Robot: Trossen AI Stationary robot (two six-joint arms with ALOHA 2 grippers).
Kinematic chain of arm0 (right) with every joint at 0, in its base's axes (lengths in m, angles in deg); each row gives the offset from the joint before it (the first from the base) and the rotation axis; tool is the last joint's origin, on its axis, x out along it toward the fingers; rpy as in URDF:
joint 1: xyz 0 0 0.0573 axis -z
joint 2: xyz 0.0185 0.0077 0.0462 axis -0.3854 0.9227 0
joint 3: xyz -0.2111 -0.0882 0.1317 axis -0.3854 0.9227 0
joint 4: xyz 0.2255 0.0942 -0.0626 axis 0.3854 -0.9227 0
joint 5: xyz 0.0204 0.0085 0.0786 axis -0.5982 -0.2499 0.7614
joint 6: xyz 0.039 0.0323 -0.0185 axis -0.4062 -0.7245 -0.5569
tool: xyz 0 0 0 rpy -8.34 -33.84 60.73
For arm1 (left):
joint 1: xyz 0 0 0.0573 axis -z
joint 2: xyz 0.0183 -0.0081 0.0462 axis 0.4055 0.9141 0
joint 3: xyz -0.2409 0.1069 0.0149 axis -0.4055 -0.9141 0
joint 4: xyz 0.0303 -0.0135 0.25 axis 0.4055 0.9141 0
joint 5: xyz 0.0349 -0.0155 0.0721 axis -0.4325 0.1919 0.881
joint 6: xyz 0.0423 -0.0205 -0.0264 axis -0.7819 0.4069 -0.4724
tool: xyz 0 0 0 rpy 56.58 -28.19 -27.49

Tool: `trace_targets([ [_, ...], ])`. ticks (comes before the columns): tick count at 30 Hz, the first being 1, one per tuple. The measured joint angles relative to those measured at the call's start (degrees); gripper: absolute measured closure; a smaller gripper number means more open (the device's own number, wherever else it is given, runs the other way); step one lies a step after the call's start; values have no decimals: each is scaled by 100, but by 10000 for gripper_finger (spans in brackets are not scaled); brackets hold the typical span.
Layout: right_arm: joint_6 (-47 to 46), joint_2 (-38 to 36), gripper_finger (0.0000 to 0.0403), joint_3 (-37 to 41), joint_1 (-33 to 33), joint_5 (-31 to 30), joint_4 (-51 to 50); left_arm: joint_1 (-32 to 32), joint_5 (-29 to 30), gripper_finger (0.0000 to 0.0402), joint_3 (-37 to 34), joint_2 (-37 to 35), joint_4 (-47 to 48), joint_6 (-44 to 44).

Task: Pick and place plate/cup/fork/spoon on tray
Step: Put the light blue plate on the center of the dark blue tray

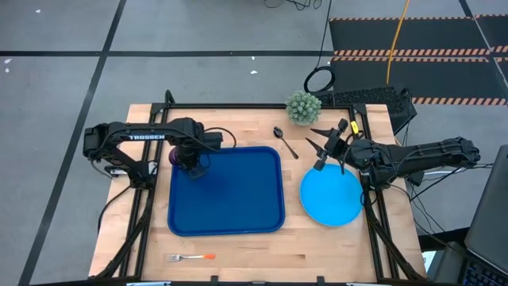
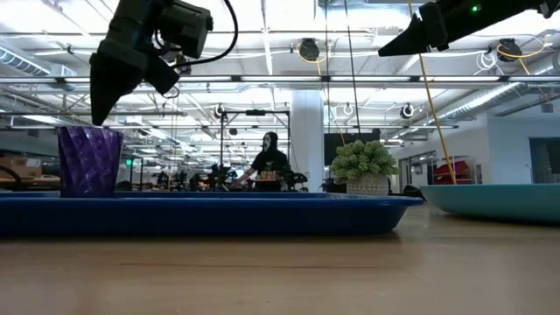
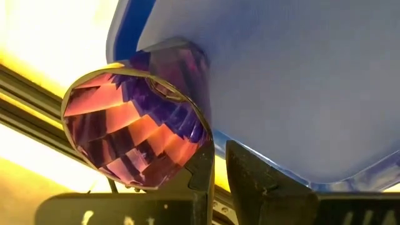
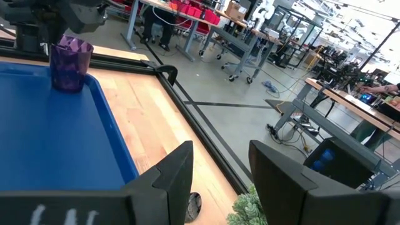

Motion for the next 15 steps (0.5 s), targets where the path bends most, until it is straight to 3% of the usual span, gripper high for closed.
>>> trace_targets([
  [6,8,0,252,0,0,0,6,-28,0,357,142,1,-184,10],
  [15,28,0,252,0,1,0,28,-26,0,357,1502,-2,-52,0],
])
